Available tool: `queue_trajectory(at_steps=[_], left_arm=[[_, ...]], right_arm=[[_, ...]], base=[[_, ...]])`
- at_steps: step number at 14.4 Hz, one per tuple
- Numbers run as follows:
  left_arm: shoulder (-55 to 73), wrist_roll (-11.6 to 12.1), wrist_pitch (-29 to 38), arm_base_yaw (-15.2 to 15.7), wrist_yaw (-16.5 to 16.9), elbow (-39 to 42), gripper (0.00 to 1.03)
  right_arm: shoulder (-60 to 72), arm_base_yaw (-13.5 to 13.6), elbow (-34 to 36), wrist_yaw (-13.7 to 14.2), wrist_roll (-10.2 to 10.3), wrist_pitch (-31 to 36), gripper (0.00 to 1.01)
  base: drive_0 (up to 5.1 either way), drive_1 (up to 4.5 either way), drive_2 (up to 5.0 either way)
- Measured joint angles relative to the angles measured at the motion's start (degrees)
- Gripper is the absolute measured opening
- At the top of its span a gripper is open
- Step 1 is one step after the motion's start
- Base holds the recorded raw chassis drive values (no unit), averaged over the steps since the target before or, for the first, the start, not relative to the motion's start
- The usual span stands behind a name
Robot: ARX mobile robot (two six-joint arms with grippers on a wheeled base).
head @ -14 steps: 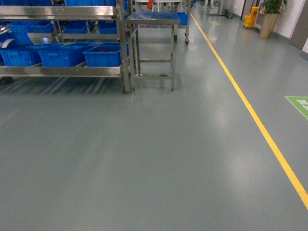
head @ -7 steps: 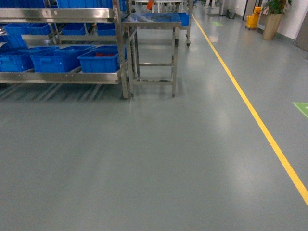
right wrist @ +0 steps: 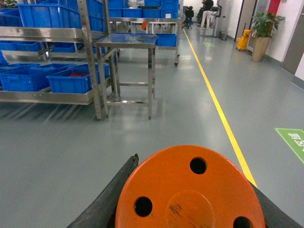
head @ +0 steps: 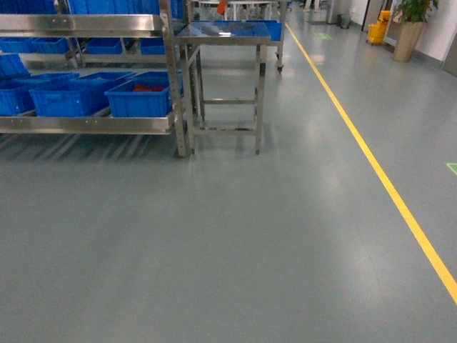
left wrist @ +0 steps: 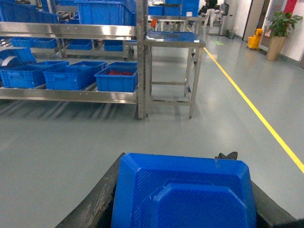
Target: Sort blue parts and orange caps into right shelf containers
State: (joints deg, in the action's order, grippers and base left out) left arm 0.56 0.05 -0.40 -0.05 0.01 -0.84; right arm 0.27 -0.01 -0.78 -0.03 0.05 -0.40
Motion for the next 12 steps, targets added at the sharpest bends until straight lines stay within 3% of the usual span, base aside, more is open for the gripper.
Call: queue_trajectory(at_steps=[12], left_arm=[[0.0, 0.0, -0.1, 0.0, 0.0, 0.0, 0.44]], right_arm=[[0.0, 0.0, 0.0, 0.0, 0.0, 0.0, 0.44]], base=[[0.0, 4.25, -4.3]])
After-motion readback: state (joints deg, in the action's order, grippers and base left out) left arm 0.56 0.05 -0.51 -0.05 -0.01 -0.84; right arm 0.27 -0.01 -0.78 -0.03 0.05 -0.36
